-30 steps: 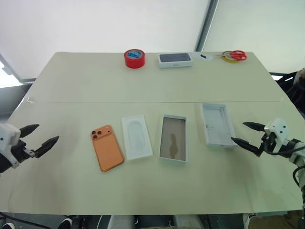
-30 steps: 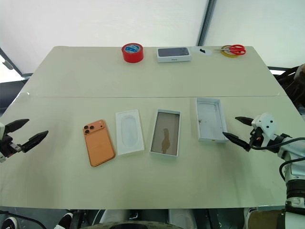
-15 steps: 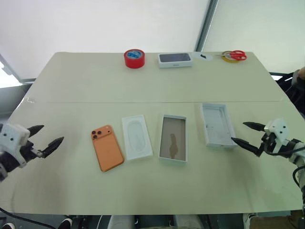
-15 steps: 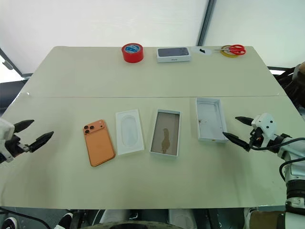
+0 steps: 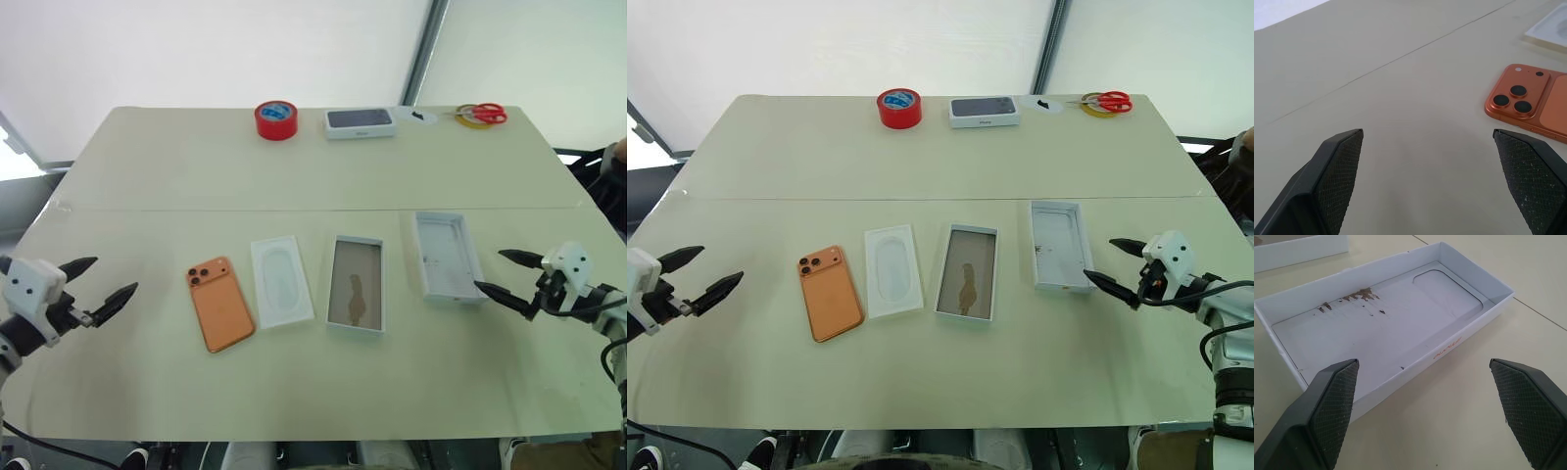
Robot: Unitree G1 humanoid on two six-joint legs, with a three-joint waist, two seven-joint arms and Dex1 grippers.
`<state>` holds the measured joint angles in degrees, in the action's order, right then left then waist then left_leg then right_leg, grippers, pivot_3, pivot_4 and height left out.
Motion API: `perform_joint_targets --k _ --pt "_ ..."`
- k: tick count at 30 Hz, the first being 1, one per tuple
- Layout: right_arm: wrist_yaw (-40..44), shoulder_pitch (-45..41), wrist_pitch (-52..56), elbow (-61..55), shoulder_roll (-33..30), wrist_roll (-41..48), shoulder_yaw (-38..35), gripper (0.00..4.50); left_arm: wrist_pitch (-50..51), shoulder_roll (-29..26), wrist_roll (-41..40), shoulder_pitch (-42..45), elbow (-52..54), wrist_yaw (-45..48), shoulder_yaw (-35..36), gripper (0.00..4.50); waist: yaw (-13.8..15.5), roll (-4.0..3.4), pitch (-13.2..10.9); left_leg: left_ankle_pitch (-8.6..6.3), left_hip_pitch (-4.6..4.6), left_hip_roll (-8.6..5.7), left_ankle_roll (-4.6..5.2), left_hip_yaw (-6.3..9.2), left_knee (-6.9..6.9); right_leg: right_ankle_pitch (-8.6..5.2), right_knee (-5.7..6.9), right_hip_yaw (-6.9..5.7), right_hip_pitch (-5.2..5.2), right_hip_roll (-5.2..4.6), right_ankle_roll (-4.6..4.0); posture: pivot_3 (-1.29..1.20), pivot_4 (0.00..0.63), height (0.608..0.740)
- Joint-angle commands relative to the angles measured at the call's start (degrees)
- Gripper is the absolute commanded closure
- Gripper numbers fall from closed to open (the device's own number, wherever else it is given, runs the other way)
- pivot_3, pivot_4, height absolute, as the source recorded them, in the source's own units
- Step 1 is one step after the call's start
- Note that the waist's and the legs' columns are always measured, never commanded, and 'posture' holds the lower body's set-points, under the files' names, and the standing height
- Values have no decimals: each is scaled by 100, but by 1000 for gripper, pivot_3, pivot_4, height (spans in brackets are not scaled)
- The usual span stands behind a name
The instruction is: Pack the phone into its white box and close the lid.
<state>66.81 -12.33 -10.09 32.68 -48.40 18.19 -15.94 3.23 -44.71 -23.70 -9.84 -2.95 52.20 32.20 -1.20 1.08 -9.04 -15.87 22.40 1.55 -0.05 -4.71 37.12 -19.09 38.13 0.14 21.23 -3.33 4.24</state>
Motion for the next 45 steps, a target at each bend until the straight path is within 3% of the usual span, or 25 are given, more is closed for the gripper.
perform_joint_targets --k 1,7,10,14,19,23,30,34,45 --pt "69 -99 233 -418 -97 178 -76 34 350 11 -134 25 295 -256 88 32 0 0 0 0 0 0 0 0 0 0 0 0 0 0 0 0 150 740" --pt "198 -262 1103 -1655 -93 647 -30 34 2391 93 -522 191 1681 -1369 -232 32 13 -1 -1 0 2 1 0 2 0 1 1 0 0 0 1 0 150 740" --pt "213 -365 1455 -2441 -9 730 221 34 3828 351 -1405 714 2285 -1930 -529 32 44 -1 -1 0 2 -2 1 6 3 1 1 -4 -5 0 2 0 150 740" --pt "264 -453 1781 -3317 155 816 664 34 5496 1080 -2748 1324 2796 -3001 -638 32 37 1 -1 1 4 -3 1 12 8 2 2 -11 -9 0 4 0 150 740" --pt "158 -676 1973 -3651 465 822 1048 34 6700 2098 -4134 1973 2807 -4593 -684 32 39 3 -3 3 5 -5 1 16 14 4 5 -15 -12 5 9 0 150 740" --pt "153 -687 1905 -3592 540 711 1142 34 6974 2607 -5045 2334 2430 -5866 -588 32 63 6 -4 4 5 -6 -2 22 25 6 5 -17 -18 8 13 0 150 740" --pt "132 -687 1869 -3505 502 660 1115 34 6767 2789 -6071 2418 2001 -7508 -878 32 52 8 -6 25 4 -7 -37 25 27 6 3 -18 -21 11 13 0 150 740" --pt "59 -682 1896 -3569 536 653 1118 34 6544 2882 -6440 2493 1815 -7966 -1227 32 68 8 -5 26 3 -8 -38 26 30 6 1 -18 -28 11 13 0 150 740" --pt "-91 -666 1864 -3621 556 616 1110 34 6212 2512 -7472 2684 1067 -8609 -1910 32 74 6 -4 29 0 -8 -42 31 33 6 -3 -21 -35 13 13 0 150 740"
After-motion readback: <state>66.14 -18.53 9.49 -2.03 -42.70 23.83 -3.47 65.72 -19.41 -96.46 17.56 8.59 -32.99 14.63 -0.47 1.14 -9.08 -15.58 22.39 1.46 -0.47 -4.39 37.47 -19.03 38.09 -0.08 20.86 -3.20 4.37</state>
